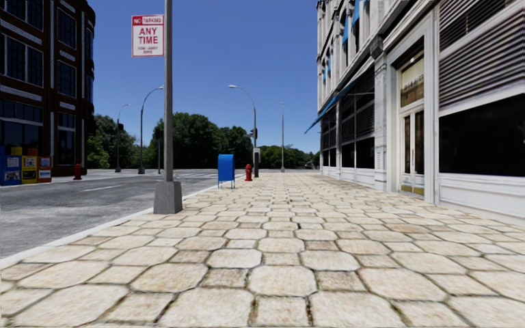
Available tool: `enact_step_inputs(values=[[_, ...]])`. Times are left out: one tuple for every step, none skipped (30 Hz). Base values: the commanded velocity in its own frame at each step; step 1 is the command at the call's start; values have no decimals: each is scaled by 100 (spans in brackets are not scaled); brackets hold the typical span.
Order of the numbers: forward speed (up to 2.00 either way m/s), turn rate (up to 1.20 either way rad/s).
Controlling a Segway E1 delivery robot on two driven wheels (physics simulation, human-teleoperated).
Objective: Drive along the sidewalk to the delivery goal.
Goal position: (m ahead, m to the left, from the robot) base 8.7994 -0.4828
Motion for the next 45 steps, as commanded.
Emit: enact_step_inputs(values=[[199,-31],[199,-31],[199,-31],[199,-31],[199,-31],[199,-31],[199,-31],[199,-31],[199,-31],[199,-31],[199,-31],[199,-31],[199,-31],[199,-27],[199,-4],[199,0],[199,0],[199,0],[199,0],[199,0],[199,0],[199,0],[199,0],[199,0],[199,0],[199,0],[199,0],[199,0],[199,0],[199,0],[199,0],[199,0],[199,0],[199,0],[199,0],[199,0],[199,0],[199,0],[199,0],[199,0],[199,0],[199,0],[199,0],[199,0],[199,0]])
